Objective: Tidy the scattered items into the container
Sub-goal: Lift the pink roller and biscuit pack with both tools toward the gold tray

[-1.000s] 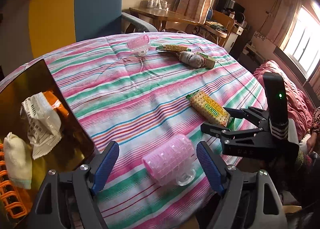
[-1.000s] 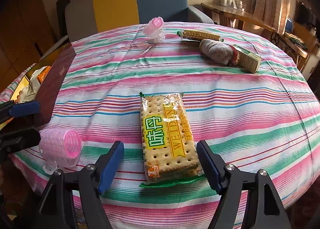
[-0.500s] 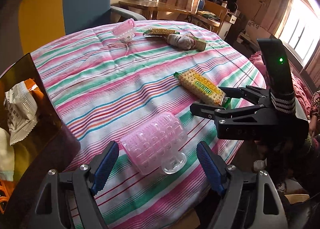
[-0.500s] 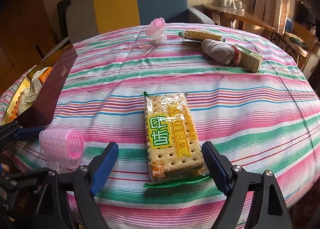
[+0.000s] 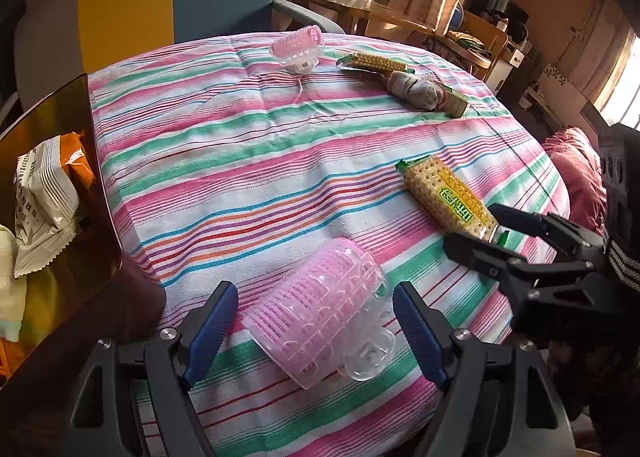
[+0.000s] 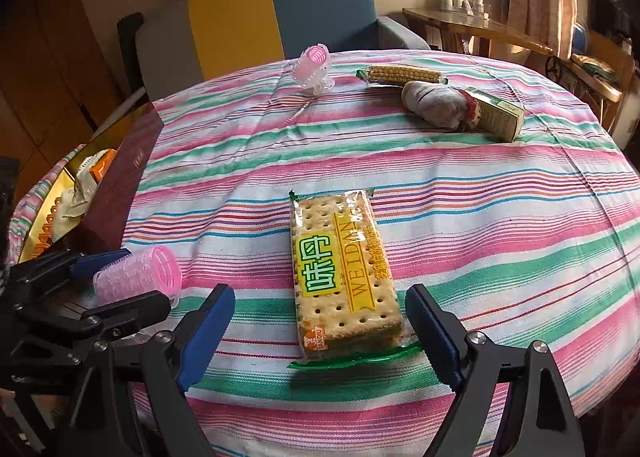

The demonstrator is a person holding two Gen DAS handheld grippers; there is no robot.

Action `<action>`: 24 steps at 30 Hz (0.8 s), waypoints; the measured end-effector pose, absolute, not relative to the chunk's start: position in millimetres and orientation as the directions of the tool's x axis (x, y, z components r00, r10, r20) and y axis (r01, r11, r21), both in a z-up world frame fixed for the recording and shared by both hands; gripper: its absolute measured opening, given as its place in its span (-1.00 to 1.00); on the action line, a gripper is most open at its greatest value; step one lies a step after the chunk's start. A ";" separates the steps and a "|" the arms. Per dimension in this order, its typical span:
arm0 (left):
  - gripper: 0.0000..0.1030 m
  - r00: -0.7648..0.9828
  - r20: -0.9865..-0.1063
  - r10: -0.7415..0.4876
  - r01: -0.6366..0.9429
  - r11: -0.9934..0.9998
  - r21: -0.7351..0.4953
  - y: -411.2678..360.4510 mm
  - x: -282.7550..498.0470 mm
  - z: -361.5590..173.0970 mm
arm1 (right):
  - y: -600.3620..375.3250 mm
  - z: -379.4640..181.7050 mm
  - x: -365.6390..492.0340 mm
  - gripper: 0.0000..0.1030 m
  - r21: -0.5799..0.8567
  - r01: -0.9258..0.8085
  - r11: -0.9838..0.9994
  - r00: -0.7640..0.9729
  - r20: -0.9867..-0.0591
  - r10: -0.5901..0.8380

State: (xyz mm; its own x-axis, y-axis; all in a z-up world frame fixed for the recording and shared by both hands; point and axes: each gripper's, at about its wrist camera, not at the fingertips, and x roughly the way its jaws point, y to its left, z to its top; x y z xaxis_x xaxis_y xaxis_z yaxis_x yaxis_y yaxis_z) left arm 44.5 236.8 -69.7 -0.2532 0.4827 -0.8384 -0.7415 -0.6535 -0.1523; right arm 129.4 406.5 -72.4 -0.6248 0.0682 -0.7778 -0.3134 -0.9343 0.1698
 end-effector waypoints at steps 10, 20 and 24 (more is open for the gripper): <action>0.42 -0.252 -0.832 0.494 -0.803 -0.587 -0.105 238.1 54.9 -71.4 | 417.9 -63.7 121.1 0.74 0.141 -0.284 -0.948 -0.626 -0.777 0.073; 0.41 -0.243 -0.817 0.522 -0.767 -0.619 -0.167 231.3 47.9 -71.7 | 404.7 -76.9 103.7 -0.03 0.011 -0.287 -0.958 -0.549 -0.821 0.155; 0.40 -0.241 -0.805 0.541 -0.753 -0.628 -0.197 225.3 46.5 -68.8 | 403.4 -76.2 106.8 -0.05 -0.003 -0.295 -0.956 -0.541 -0.823 0.170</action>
State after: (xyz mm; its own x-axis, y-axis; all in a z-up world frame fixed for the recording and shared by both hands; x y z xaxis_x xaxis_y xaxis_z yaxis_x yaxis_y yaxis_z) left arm 46.5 225.3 -68.8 -0.2415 0.5413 -0.8054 -0.7526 -0.6284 -0.1967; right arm 106.8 403.4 -76.2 -0.5414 0.1698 -0.8234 -0.2948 -0.9555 -0.0032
